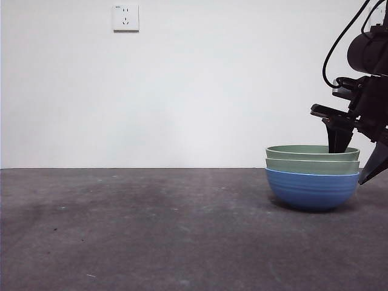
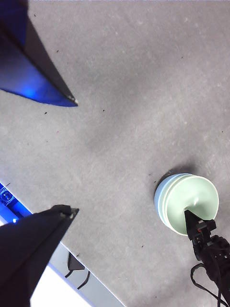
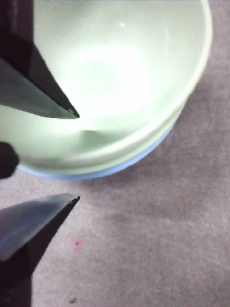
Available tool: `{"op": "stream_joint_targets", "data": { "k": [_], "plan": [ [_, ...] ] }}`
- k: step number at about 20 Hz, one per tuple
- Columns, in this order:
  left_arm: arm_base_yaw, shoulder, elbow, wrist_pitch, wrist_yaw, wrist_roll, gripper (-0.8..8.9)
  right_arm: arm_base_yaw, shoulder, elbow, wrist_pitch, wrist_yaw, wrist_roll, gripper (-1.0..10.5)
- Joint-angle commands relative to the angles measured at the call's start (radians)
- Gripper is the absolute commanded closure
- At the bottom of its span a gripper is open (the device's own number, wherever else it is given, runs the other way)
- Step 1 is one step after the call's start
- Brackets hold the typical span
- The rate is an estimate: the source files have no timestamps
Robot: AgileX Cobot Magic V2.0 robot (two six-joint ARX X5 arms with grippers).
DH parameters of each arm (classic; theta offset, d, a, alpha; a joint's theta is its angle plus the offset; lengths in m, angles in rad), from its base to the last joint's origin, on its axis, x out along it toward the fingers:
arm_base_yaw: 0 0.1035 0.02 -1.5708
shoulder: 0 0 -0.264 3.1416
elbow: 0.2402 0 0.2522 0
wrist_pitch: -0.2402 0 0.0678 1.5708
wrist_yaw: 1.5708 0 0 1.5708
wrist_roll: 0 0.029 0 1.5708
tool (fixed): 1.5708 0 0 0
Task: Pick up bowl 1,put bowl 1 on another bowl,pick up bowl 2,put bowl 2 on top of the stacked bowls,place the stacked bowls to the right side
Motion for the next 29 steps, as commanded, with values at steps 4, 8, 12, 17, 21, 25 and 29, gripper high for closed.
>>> {"op": "stream_joint_targets", "data": {
  "k": [4, 8, 12, 17, 21, 25, 29],
  "plan": [
    [-0.004, -0.002, -0.002, 0.0, 0.006, 0.004, 4.65, 0.0, -0.053, -0.003, -0.022, -0.001, -0.018, 6.8],
    [-0.003, -0.002, -0.002, 0.006, 0.006, 0.024, 4.67, 0.0, -0.206, -0.003, -0.132, 0.003, -0.021, 6.8],
    [-0.003, -0.002, -0.002, 0.006, 0.006, 0.041, 4.68, 0.018, -0.393, -0.003, -0.311, -0.003, -0.05, 6.9],
    [-0.003, -0.001, -0.002, 0.006, 0.009, 0.061, 4.68, 0.118, -0.608, -0.003, -0.539, -0.003, -0.061, 7.0],
    [-0.004, -0.001, -0.002, -0.004, 0.014, 0.077, 4.73, 0.209, -0.713, -0.003, -0.653, 0.001, -0.061, 8.2],
    [-0.004, -0.001, -0.002, -0.013, 0.013, 0.08, 8.18, 0.232, -0.75, -0.003, -0.665, 0.003, -0.083, 9.6],
    [-0.003, -0.001, -0.002, -0.016, 0.012, 0.08, 8.17, 0.232, -0.75, -0.003, -0.66, 0.0, -0.077, 9.4]
  ]
}}
